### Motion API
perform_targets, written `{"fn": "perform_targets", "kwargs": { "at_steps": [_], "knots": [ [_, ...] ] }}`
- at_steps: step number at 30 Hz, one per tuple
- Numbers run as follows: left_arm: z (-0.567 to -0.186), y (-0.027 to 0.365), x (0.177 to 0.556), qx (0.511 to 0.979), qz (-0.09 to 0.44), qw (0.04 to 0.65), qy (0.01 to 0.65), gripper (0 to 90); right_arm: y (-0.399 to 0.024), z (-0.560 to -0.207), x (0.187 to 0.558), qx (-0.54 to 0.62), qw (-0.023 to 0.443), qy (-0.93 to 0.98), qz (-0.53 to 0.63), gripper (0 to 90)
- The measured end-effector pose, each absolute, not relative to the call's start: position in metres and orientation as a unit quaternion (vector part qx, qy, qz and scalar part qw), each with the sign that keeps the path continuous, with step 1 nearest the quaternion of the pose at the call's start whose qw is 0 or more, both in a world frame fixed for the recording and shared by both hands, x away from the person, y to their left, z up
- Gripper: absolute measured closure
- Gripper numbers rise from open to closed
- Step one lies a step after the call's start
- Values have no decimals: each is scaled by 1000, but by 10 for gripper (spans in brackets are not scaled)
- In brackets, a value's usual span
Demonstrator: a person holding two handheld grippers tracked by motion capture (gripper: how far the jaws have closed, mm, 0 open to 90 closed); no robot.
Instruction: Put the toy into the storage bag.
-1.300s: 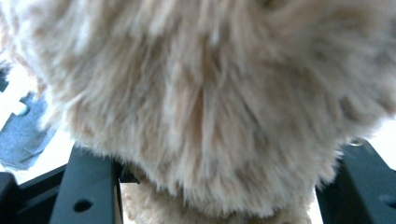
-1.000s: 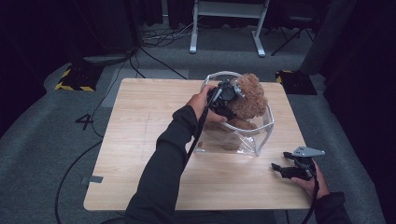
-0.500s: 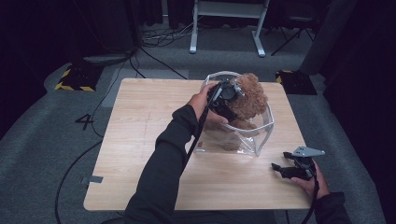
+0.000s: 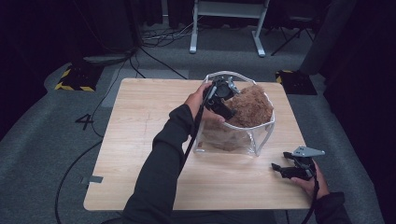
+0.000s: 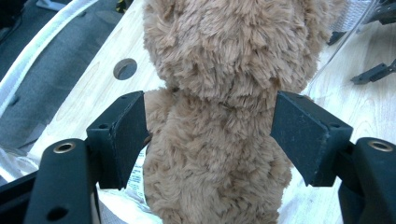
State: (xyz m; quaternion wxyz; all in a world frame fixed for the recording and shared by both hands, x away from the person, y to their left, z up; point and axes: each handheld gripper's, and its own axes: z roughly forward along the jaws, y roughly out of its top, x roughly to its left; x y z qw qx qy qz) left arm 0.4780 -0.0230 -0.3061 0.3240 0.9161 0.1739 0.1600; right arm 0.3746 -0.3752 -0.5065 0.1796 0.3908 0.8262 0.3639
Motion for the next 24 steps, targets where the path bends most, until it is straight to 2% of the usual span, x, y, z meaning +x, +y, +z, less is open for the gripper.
{"fn": "perform_targets", "kwargs": {
  "at_steps": [10,24],
  "knots": [
    [-303,-21,475,916,161,325,171,265,-375,-507,375,391,180,826,364,195],
    [-298,-5,471,894,171,366,195,187,-375,-506,375,391,180,826,364,195]
  ]
}}
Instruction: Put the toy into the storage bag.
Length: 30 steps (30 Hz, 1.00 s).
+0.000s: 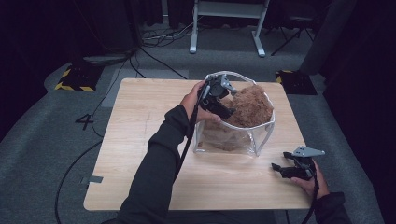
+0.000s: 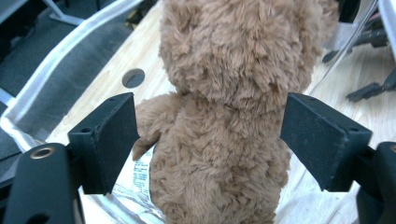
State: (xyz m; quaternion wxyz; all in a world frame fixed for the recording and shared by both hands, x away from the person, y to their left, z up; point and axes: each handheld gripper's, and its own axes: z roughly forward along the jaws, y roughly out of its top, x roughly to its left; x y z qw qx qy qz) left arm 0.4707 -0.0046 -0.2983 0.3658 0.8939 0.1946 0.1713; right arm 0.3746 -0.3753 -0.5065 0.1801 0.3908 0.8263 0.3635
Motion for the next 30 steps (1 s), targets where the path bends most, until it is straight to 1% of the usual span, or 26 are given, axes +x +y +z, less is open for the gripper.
{"fn": "perform_targets", "kwargs": {
  "at_steps": [3,13,17,23,30],
  "knots": [
    [-296,-1,469,889,175,374,198,166,-375,-506,375,391,180,826,363,195],
    [-289,18,462,870,205,395,210,168,-375,-507,375,391,180,826,364,195],
    [-290,22,461,869,214,391,214,170,-375,-507,375,391,180,826,364,195],
    [-290,29,458,859,229,400,224,172,-375,-507,375,391,180,826,364,195],
    [-287,34,454,857,241,397,222,174,-375,-507,375,391,180,826,364,195]
  ]
}}
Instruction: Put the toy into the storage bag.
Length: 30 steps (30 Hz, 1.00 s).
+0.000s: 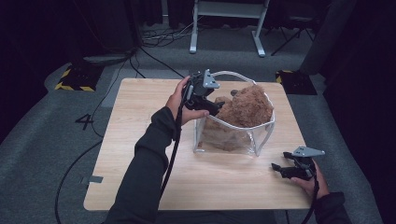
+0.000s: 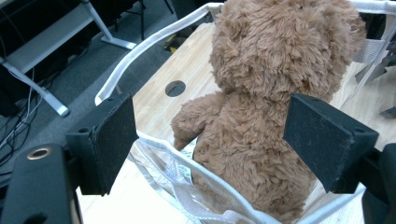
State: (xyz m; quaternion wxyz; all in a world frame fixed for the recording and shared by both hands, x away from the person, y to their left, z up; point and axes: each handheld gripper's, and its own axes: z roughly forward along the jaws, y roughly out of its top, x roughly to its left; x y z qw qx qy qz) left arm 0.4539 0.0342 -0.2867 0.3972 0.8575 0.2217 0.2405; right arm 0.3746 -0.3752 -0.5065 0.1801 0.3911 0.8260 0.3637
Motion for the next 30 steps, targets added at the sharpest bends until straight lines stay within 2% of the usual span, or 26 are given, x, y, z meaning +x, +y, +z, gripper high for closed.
{"fn": "perform_targets", "kwargs": {
  "at_steps": [30],
  "knots": [
    [-279,54,430,843,283,396,226,166,-375,-507,375,391,180,826,364,195]
  ]
}}
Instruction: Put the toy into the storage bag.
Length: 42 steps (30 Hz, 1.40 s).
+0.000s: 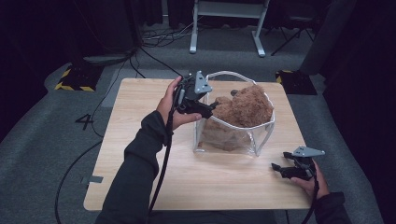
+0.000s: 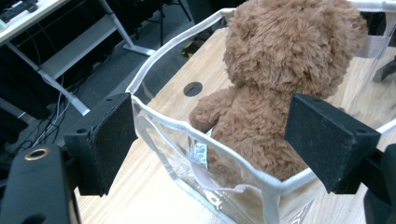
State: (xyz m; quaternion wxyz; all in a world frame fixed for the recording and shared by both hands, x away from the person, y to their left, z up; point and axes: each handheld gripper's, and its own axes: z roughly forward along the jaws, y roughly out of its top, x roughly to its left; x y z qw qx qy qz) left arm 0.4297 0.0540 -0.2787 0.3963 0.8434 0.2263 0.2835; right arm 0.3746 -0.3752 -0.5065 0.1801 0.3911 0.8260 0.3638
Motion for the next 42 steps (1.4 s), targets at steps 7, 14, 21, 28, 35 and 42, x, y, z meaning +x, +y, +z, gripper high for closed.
{"fn": "perform_targets", "kwargs": {
  "at_steps": [7,14,21,28,35,42],
  "knots": [
    [-280,62,426,842,287,396,229,166,-375,-507,375,391,180,826,364,195],
    [-281,71,424,841,291,391,235,165,-375,-507,375,391,180,826,364,195],
    [-283,81,421,839,295,389,240,165,-375,-507,375,391,180,826,364,195],
    [-285,91,417,839,299,383,245,165,-375,-507,375,391,180,826,364,195],
    [-289,101,414,839,303,377,251,165,-375,-507,375,391,180,826,364,195],
    [-292,108,410,838,304,373,256,164,-375,-507,375,391,180,826,364,195]
  ]
}}
